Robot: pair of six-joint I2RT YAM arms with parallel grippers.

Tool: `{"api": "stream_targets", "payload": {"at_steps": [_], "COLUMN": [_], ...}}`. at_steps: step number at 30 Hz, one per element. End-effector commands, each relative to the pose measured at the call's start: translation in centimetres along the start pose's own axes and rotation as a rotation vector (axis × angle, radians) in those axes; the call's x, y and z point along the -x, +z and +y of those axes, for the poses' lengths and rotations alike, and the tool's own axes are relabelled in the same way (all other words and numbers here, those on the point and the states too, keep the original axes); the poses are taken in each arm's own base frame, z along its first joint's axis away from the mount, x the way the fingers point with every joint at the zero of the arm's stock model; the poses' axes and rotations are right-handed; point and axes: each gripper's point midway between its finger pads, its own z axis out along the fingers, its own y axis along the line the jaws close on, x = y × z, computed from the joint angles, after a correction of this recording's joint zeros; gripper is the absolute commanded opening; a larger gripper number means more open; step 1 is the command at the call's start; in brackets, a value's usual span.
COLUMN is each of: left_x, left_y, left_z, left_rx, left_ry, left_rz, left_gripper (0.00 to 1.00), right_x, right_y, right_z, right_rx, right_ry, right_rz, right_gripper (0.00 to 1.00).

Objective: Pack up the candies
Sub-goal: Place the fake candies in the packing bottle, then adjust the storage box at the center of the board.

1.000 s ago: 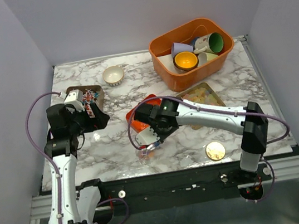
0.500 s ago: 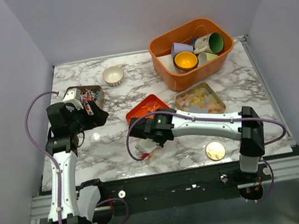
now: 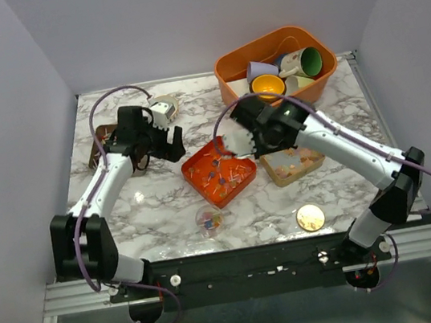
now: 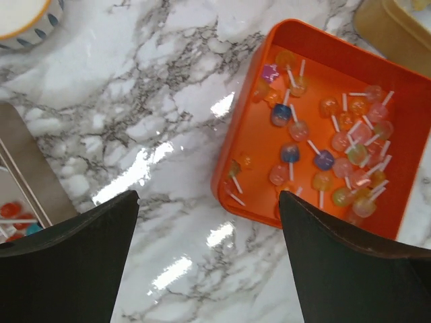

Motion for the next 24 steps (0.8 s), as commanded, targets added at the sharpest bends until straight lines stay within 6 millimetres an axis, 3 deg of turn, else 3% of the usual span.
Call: {"api": "stream_targets", "payload": {"at_steps": [1, 3, 6, 13, 20, 22, 23, 24], "left_x": [0.4, 1.6, 1.8, -1.4, -3.2, -2.4, -2.9, -3.0], "left_y": [3.0, 3.8, 5.4, 8.0, 11.0, 11.6, 12.3, 12.5], "left_z": [3.4, 2.9, 1.8, -2.0, -0.3, 0.0, 0.1, 0.0], "left_rx": [0.057, 0.009, -0.067, -0.185, -0.071, -0.055, -0.053, -0.056], "left_ry": [0.152, 0.175, 0.213, 0.295, 0.231, 0.209, 0.174, 0.147], "left_rz": [0.097, 0.095, 0.105, 0.234, 0.322, 0.321, 0.345, 0.359], "left_gripper": [0.9, 0.84, 0.81, 0.79, 0.75, 0.66, 0.6, 0.51], "right_x": [-3.0, -4.1, -5.5, -7.7, -7.7, -7.7, -7.7, -7.8], "right_y": [0.1, 0.4, 0.6, 0.8, 0.9, 0.9, 0.9, 0.9], "right_z": [-0.9, -1.3, -2.4, -5.1, -6.4, -6.4, -6.4, -6.5], "right_rx": [0.051, 0.06, 0.052, 0.047, 0.037, 0.035, 0.035, 0.033], "right_ry": [0.32, 0.393, 0.452, 0.582, 0.603, 0.605, 0.607, 0.609], "right_rz": [-0.124, -0.138, -0.136, -0.152, -0.154, -0.155, -0.155, -0.153], "right_gripper": [0.01, 0.01, 0.01, 0.01, 0.01, 0.01, 0.01, 0.01]}}
